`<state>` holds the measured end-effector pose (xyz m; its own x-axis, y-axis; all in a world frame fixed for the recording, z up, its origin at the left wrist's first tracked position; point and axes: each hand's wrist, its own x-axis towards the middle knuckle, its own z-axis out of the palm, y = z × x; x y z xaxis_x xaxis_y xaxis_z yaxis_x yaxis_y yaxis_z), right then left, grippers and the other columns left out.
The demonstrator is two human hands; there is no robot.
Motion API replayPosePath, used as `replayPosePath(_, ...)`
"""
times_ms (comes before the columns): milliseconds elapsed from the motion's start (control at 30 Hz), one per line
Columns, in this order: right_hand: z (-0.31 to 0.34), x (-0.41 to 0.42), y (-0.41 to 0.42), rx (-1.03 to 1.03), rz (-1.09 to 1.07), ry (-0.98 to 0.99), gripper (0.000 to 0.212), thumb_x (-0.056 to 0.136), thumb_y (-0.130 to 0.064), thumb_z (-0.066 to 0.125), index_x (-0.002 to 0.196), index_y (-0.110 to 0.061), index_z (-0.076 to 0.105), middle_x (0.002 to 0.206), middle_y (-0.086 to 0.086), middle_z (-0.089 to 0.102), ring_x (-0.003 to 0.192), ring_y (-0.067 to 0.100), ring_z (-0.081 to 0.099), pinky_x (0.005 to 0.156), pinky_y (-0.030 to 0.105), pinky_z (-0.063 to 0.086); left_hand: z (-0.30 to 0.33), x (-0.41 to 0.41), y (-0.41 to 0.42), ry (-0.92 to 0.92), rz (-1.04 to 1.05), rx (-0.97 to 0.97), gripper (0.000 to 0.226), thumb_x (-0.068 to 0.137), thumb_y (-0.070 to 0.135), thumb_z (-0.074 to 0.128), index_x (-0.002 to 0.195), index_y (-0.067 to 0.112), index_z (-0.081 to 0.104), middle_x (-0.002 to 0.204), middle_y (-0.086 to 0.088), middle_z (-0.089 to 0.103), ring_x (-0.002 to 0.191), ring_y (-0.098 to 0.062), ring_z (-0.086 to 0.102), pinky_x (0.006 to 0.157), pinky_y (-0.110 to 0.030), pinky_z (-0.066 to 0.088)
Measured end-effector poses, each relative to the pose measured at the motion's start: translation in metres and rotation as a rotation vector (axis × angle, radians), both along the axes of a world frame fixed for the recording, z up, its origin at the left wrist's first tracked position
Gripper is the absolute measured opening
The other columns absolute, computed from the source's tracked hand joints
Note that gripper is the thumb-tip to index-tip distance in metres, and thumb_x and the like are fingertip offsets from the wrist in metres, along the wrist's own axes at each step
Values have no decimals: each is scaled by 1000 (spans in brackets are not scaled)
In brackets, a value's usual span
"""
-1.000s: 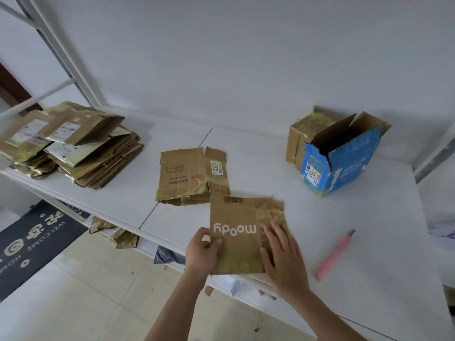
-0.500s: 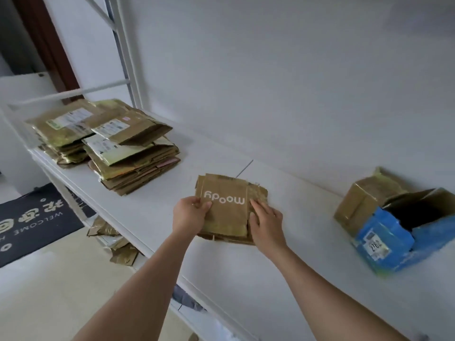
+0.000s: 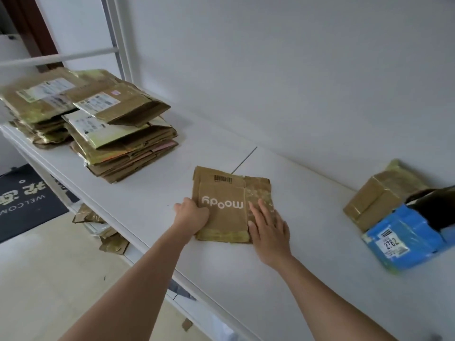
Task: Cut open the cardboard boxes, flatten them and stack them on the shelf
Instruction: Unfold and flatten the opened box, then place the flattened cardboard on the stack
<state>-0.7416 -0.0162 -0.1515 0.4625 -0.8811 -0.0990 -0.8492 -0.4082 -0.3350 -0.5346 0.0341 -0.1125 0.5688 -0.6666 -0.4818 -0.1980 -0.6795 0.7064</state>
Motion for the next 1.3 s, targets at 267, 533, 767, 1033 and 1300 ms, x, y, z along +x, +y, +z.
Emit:
replayPosePath(267, 35, -19, -1, 387, -428, -1050, 85, 82, -6, 76, 143, -37, 25, 137, -14, 40, 119, 7, 50, 97, 30, 42, 37, -12, 31, 14, -154, -448, 26, 88, -5, 53, 103, 15, 46, 100, -4, 61, 96, -24, 59, 78, -42, 54)
replayPosePath(533, 47, -30, 20, 397, -249, -940, 41, 95, -10, 62, 116, -40, 44, 110, -23, 63, 108, -9, 57, 82, 12, 44, 24, -6, 62, 82, -209, -615, 53, 82, -27, 48, 125, 3, 43, 115, -18, 59, 105, -20, 64, 87, -44, 57)
replayPosePath(767, 31, -33, 36, 333, -248, -824, 36, 97, -17, 60, 121, -38, 44, 114, -24, 58, 105, -9, 54, 81, 11, 41, -13, -13, 88, 81, -162, -530, 50, 90, -13, 53, 120, 27, 48, 111, 10, 64, 102, 3, 60, 91, -27, 50)
replayPosePath(1033, 71, -11, 34, 219, -377, -719, 20, 91, -19, 69, 90, -33, 55, 98, -8, 68, 86, 5, 62, 70, 26, 48, 38, 11, 98, 352, -71, -540, 35, 95, 3, 60, 107, 36, 60, 94, 15, 71, 82, 1, 69, 59, -20, 55)
replayPosePath(1300, 164, 81, 16, 488, -562, -1295, 51, 81, -19, 80, 126, -15, 55, 110, 12, 69, 92, 20, 71, 74, 31, 56, 111, 91, 97, 564, 170, -615, 26, 96, 11, 62, 112, 32, 63, 102, 1, 74, 89, -18, 72, 63, -28, 56)
